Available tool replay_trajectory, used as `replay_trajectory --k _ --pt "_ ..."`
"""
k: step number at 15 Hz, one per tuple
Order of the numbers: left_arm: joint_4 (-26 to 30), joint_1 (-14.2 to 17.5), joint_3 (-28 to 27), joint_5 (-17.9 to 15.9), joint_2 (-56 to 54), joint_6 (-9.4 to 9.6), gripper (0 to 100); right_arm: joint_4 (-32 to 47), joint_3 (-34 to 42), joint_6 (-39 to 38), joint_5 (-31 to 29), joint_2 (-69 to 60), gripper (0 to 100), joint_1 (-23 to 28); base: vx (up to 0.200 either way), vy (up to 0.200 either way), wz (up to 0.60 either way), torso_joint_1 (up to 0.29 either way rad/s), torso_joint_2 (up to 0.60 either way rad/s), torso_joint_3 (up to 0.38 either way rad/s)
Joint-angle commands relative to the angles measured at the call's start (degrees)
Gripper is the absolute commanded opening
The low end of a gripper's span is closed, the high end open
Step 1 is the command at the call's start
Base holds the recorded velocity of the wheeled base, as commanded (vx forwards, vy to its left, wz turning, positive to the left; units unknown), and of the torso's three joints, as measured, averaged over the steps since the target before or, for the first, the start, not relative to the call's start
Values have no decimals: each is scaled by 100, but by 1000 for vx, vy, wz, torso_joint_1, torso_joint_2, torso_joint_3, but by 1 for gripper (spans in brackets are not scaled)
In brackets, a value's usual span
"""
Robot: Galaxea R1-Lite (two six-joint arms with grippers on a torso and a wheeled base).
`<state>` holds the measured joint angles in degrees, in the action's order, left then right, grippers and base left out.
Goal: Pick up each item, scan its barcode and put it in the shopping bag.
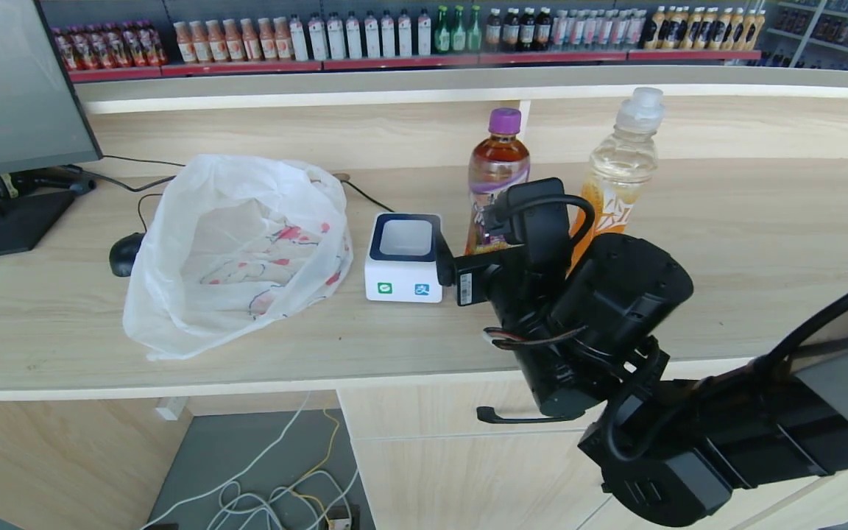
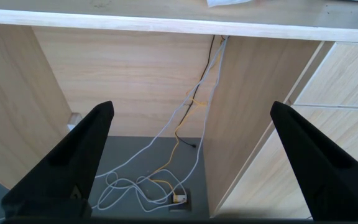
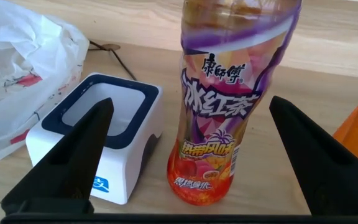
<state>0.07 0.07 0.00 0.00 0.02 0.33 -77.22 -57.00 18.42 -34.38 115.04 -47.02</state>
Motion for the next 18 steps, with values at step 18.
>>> replay_trajectory --k 18 --pt "1 1 0 0 -2 2 100 119 -733 21 45 466 100 395 0 0 0 0 0 0"
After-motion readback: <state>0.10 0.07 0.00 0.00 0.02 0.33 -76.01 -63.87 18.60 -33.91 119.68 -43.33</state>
